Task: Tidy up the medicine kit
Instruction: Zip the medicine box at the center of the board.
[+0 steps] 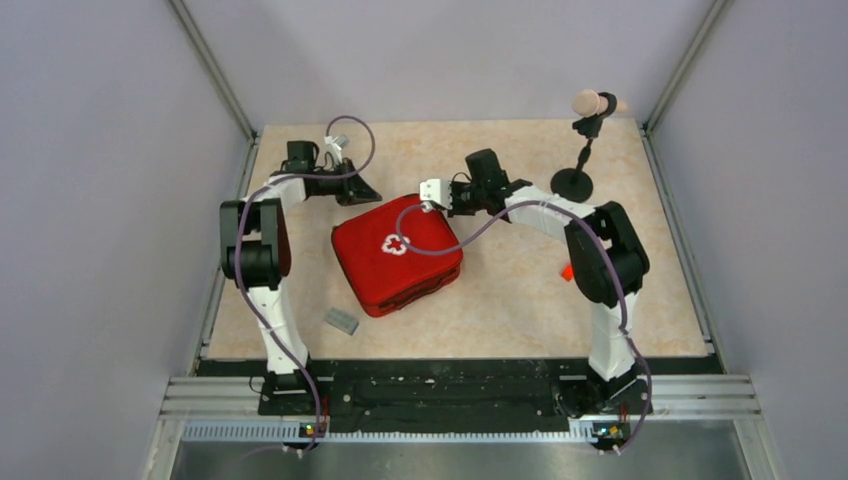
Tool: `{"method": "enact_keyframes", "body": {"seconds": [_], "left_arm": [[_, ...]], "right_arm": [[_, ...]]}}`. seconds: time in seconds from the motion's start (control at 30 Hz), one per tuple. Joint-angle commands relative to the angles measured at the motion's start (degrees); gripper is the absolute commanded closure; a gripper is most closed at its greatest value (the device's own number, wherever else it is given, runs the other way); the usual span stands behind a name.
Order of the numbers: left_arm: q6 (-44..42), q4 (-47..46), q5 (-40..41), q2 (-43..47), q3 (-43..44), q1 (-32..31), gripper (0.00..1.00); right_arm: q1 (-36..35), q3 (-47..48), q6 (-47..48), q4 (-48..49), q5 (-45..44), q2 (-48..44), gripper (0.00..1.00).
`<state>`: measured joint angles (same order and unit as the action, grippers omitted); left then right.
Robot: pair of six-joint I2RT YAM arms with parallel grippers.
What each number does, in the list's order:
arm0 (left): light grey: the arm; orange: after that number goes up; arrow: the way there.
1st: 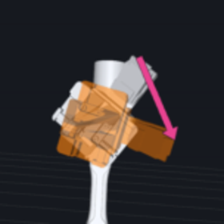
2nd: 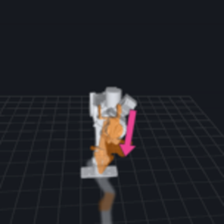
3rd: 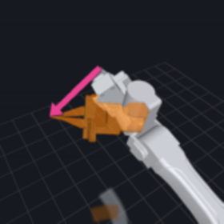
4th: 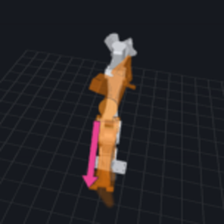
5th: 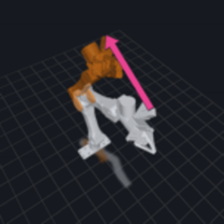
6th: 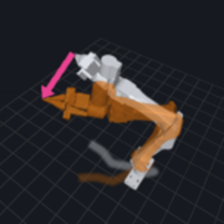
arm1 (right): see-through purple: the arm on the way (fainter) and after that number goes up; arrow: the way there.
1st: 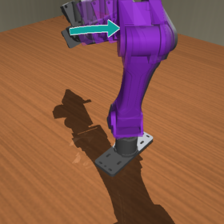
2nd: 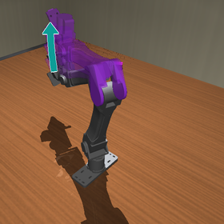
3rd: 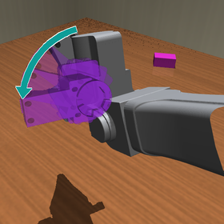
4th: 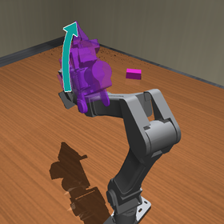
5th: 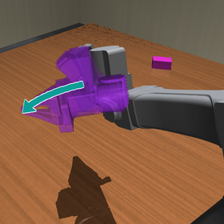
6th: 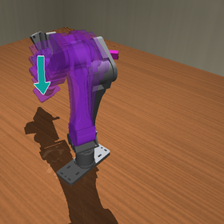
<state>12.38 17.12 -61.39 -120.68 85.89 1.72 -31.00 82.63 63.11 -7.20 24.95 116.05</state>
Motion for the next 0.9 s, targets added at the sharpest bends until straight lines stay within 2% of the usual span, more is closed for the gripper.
{"method": "enact_keyframes", "body": {"seconds": [0.0,0.1,0.17,0.2,0.23,0.3,0.37,0.47,0.53,0.73,0.87], "left_arm": [[20.12,-14.51,3.45,6.75,-4.98,2.47,1.0],[21.4,-15.62,3.61,7.96,-5.59,2.49,1.0],[19.38,-15.79,1.39,7.87,-5.2,2.2,1.0],[17.61,-14.0,1.72,7.71,-4.35,2.08,0.91],[14.56,-11.96,2.77,7.63,-3.18,1.68,0.73],[4.38,-7.62,5.41,7.44,-0.77,0.36,0.46],[-1.88,-4.25,6.08,5.69,2.42,-1.09,0.34],[-6.33,1.53,3.94,0.72,8.27,-2.75,0.3],[-6.67,1.78,2.02,-1.88,10.02,-4.02,0.29],[-9.44,3.48,-4.31,-5.18,10.81,-7.83,0.31],[-15.15,9.8,-6.95,-5.73,11.07,-9.18,0.34]], "right_arm": [[-0.94,-4.93,-6.94,-8.57,-6.08,-5.47,1.0],[-1.88,-7.47,-8.99,-8.9,-6.14,-6.67,1.0],[-1.87,-8.4,-8.87,-8.27,-6.5,-7.05,1.0],[-1.87,-8.71,-8.5,-7.67,-6.69,-7.1,1.0],[-1.87,-8.63,-8.11,-7.25,-6.69,-6.97,1.0],[-1.87,-7.41,-7.85,-6.81,-6.4,-6.17,1.0],[-1.83,-5.33,-7.77,-6.74,-6.11,-5.09,1.0],[-1.89,-2.21,-6.38,-6.35,-5.4,-3.76,1.0],[-1.8,-0.57,-4.77,-6.4,-4.03,-2.99,1.0],[-1.79,7.48,-1.55,-13.9,0.18,1.26,1.0],[-1.61,8.74,0.78,-15.74,1.73,2.05,1.0]]}}
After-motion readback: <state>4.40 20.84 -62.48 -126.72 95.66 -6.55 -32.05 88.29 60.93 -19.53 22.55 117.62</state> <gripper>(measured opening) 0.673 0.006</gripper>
